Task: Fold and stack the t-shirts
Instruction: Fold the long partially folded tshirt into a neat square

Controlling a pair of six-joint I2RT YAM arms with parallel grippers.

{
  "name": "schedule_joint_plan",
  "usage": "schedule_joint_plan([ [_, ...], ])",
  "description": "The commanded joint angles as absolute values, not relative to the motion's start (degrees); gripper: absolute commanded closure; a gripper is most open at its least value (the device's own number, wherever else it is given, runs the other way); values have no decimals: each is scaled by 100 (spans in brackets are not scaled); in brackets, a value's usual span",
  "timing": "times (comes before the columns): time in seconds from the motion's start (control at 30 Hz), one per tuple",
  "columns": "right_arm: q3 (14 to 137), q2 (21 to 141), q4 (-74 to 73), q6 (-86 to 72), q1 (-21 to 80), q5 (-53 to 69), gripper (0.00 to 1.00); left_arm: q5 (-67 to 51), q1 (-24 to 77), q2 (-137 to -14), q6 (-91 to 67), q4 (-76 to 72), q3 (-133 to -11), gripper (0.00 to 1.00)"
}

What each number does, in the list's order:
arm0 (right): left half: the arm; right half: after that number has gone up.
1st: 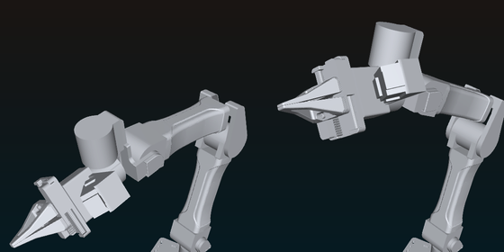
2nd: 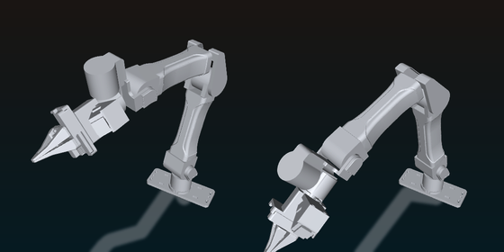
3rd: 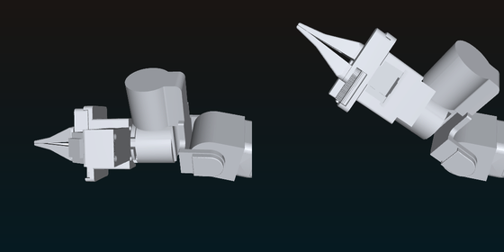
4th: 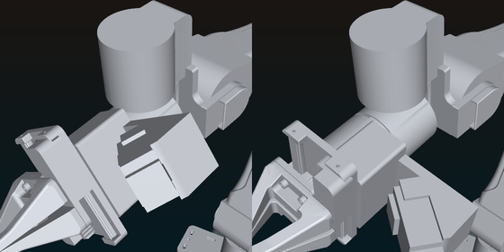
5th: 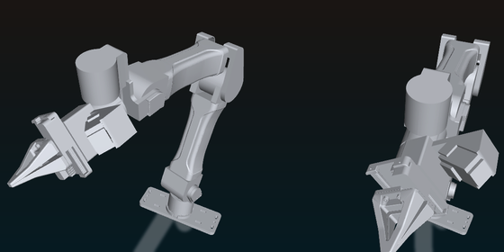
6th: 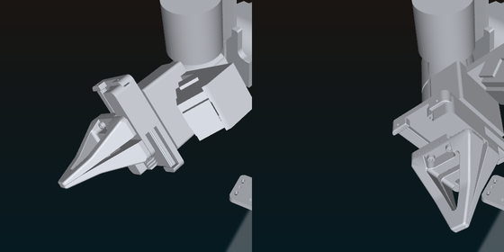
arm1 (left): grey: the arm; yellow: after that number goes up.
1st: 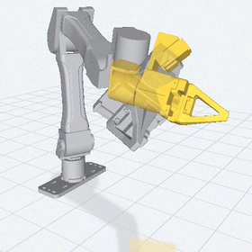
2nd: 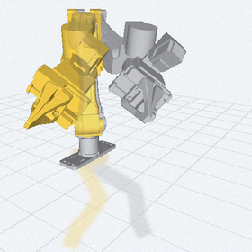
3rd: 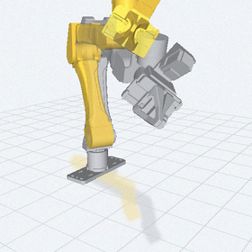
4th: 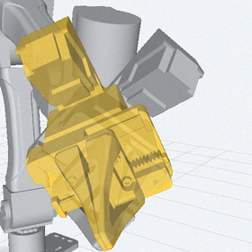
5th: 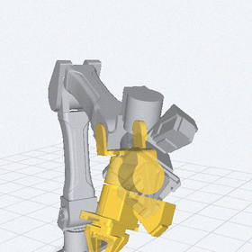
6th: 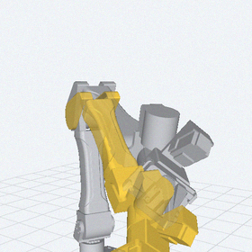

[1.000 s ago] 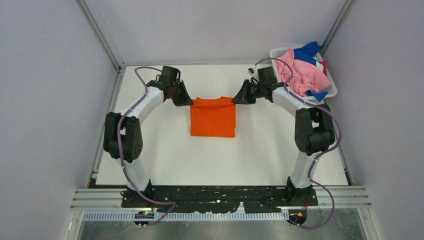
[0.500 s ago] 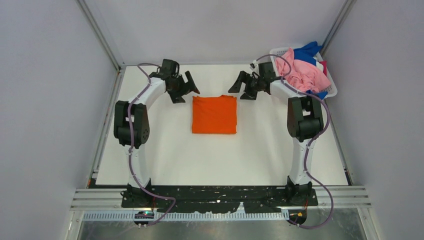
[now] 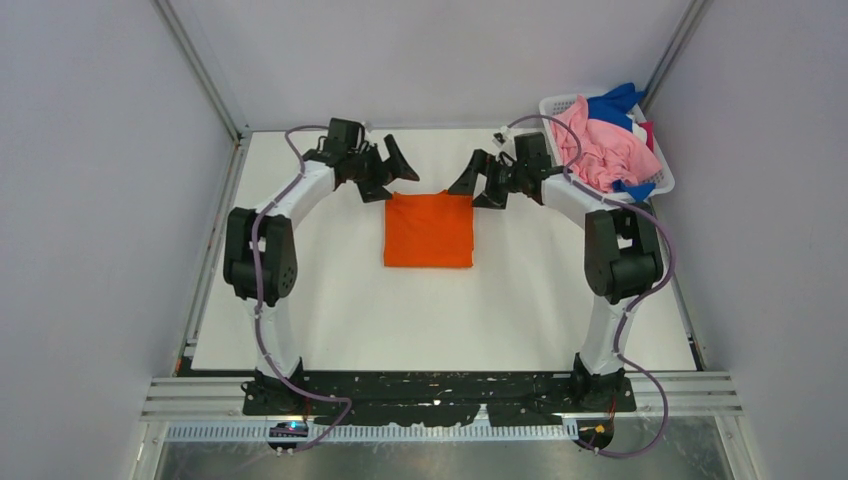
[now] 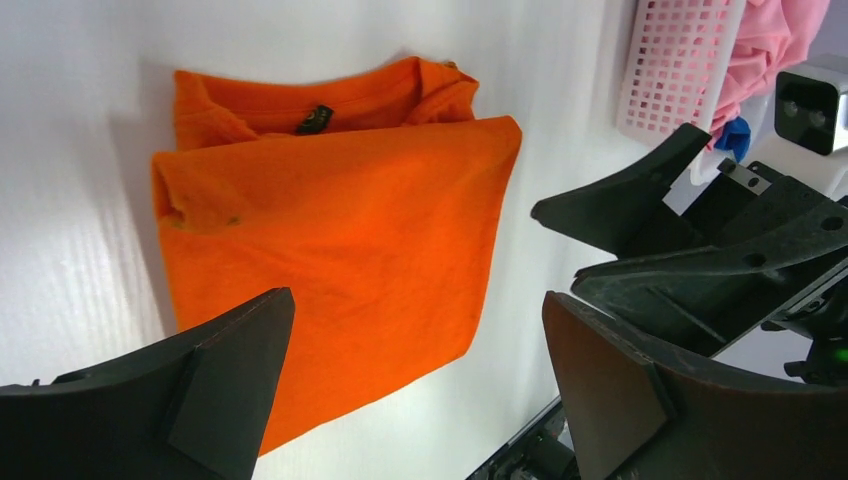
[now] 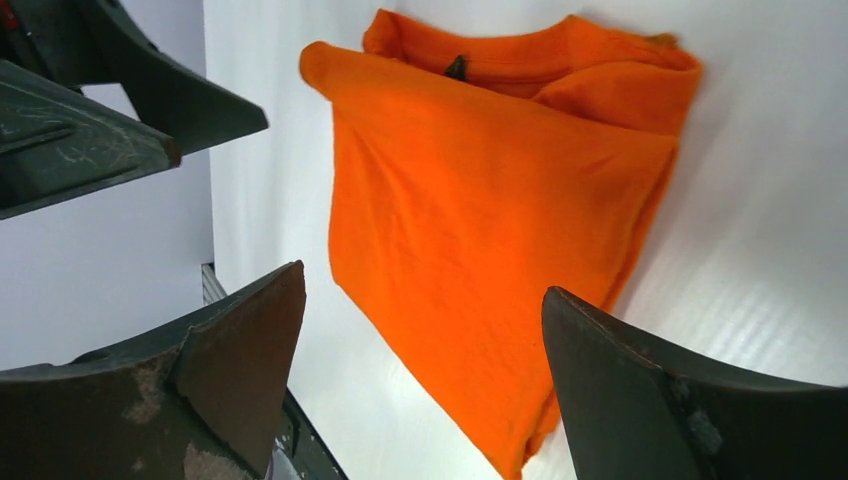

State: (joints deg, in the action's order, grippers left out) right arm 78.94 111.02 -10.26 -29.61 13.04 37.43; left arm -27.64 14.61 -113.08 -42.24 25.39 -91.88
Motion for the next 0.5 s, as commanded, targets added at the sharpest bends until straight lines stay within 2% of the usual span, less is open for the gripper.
schedule_joint_plan([
  [0.0,8010,10947,-500,-3080,1475,4146,4,-2917,1530,-11535,-4374,2149,-9354,0],
  [0.3,8550,11982,-129,-3533,1494,4221,5,-2700,1525,-12640,-4568,2497,-10104,0],
  [0.47,9033,12626,-472,-3642,1483,3724,4,-2489,1529,-12951,-4813,2587,-10250,0],
])
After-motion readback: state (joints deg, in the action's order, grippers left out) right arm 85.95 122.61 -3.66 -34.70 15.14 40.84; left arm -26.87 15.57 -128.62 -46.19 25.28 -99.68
